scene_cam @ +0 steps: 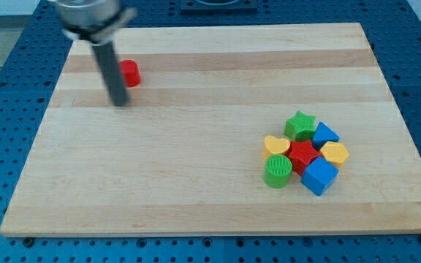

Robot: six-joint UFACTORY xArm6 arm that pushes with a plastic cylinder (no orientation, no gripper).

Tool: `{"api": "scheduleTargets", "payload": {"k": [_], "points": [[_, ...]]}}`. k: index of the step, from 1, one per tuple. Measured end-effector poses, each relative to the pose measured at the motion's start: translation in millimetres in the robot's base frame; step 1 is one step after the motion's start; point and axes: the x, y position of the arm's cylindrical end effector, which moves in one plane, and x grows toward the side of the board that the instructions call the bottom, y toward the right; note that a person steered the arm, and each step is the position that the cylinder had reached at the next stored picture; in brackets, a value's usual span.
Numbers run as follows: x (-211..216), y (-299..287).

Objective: Push the red circle left to the green star

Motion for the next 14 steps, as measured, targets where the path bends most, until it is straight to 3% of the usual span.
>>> {"api": "scheduleTargets", "payload": {"k": [1, 2, 6, 8, 11, 12, 13, 14], "points": [[-37, -55], [-62, -44], [-32, 127], [-67, 134], [-18, 238], [19, 246], [39, 243], [30, 181]]}}
